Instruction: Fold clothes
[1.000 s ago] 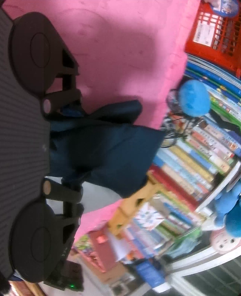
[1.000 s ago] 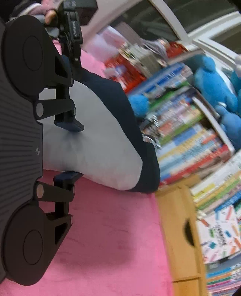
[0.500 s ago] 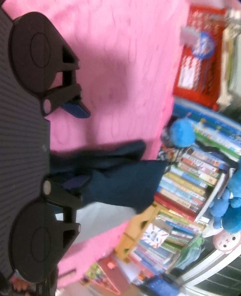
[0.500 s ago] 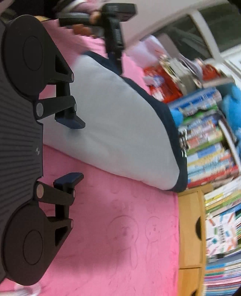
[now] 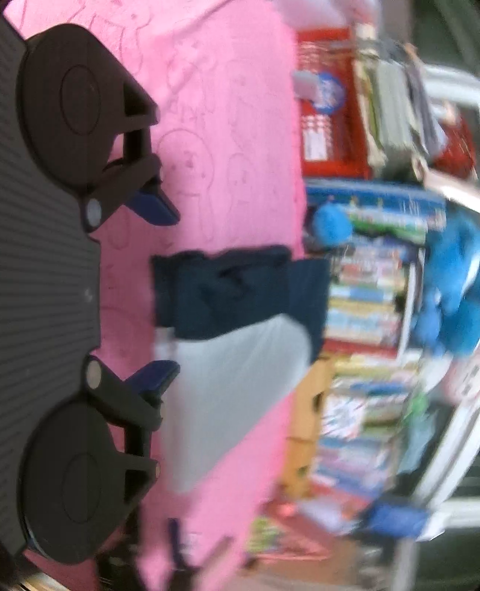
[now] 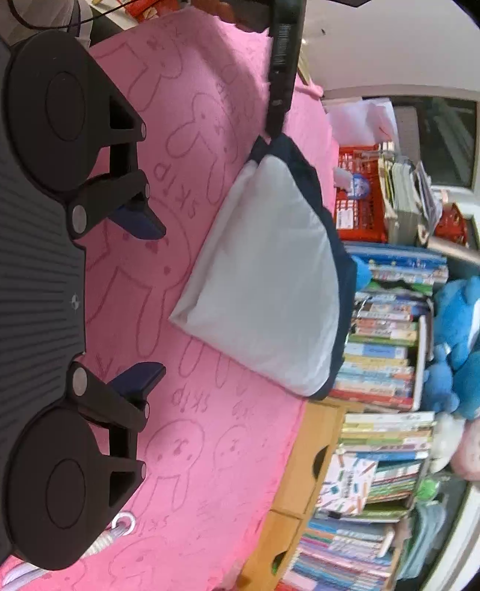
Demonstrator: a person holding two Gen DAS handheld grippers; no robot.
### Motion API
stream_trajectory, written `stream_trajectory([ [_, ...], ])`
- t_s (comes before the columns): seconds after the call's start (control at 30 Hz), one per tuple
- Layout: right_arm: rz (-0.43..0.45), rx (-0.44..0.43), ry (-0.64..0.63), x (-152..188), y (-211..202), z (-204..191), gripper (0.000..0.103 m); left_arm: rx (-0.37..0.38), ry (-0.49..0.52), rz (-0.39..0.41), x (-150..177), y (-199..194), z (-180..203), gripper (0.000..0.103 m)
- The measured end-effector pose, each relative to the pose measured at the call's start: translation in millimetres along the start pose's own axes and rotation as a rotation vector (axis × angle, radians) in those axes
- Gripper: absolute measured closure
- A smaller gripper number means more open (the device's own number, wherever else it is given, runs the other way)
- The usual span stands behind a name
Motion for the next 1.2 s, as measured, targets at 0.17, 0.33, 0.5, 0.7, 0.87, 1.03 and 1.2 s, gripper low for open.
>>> stream_trajectory([
  [0.17, 0.017, 0.005, -0.016, -1.1, 10.5, -5.8, 0.022, -0.010, 0.081, -0.032, 10.5, 6.7, 18.9, 0.018],
  [0.33, 0.036, 0.002, 0.009, -3.8, 20.6, -0.3, 0.013, 0.003, 0.066, -0.079, 14.8, 21.2, 26.4, 0.012],
  [0.5, 0.014, -0.001, 0.038, 0.7, 26.0, 3.7, 0.010, 0.004, 0.054, -0.057, 22.9, 15.7, 26.4, 0.009],
  [0.7, 0.014, -0.001, 0.045, 2.1, 26.0, 4.8, 0.009, 0.005, 0.046, -0.052, 24.1, 13.5, 27.0, 0.005],
  [0.87, 0.017, 0.014, 0.028, 2.0, 25.9, 2.6, 0.008, 0.017, 0.046, -0.060, 23.6, 14.0, 27.0, 0.000],
  [1.03, 0.021, 0.022, 0.018, 1.5, 25.5, 1.3, 0.008, 0.017, 0.052, -0.062, 23.3, 13.4, 27.1, 0.000],
  [1.2, 0.024, 0.030, 0.009, 1.6, 24.9, 0.6, 0.008, 0.017, 0.054, -0.063, 23.1, 13.0, 27.2, 0.000],
])
Point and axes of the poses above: each gripper's, at about its wrist camera, not at the fingertips, and y roughly the way its jaws point, z to its right, x to its underside, the point moved 5 cm from there along y, roughly the way its jaws point, and after that the axes turned 15 degrees about -x, right-handed, at the moved point
